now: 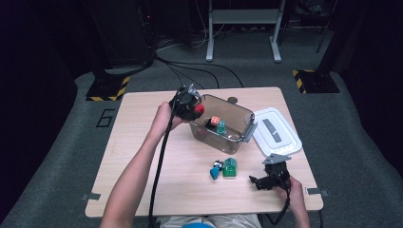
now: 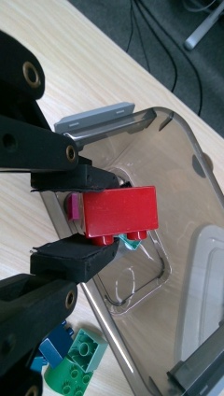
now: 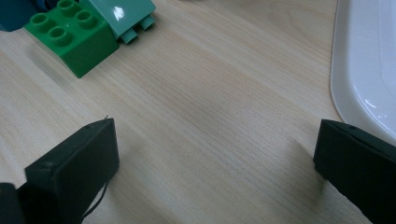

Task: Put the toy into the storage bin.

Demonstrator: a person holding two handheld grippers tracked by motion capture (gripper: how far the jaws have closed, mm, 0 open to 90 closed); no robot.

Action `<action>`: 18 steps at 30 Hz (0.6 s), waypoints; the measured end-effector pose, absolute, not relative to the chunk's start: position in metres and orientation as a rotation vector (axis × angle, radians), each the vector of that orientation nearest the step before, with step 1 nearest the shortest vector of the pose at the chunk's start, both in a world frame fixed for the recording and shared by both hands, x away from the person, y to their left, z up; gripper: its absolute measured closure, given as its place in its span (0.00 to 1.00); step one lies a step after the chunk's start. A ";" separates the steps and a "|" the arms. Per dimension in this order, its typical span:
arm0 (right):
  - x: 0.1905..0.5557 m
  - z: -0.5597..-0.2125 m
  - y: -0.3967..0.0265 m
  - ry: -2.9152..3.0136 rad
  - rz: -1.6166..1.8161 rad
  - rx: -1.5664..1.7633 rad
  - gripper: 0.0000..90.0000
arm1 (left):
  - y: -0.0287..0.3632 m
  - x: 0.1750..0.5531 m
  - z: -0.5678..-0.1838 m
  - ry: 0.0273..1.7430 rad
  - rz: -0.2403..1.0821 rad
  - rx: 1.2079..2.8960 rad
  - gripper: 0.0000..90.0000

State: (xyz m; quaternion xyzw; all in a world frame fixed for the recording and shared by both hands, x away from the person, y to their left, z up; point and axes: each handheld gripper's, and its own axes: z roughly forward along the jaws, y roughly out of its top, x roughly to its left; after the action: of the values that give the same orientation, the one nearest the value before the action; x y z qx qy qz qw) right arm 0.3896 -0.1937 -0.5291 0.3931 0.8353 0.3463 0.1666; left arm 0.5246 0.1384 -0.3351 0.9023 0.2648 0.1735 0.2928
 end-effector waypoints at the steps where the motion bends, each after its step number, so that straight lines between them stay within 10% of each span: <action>1: 0.389 -0.529 -0.193 2.375 0.989 1.125 0.00 | 0.137 0.526 -0.336 0.709 0.460 2.406 0.74; 18: 0.390 -0.529 -0.194 2.378 0.986 1.118 0.00 | 0.118 0.561 -0.347 0.757 0.400 2.477 0.74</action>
State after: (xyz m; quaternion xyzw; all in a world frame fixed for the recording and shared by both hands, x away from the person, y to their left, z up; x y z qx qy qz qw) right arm 0.3896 -0.1938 -0.5291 0.3929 0.8354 0.3463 0.1665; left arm 0.5605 0.1183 -0.3471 0.9133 0.2792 0.1475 0.2573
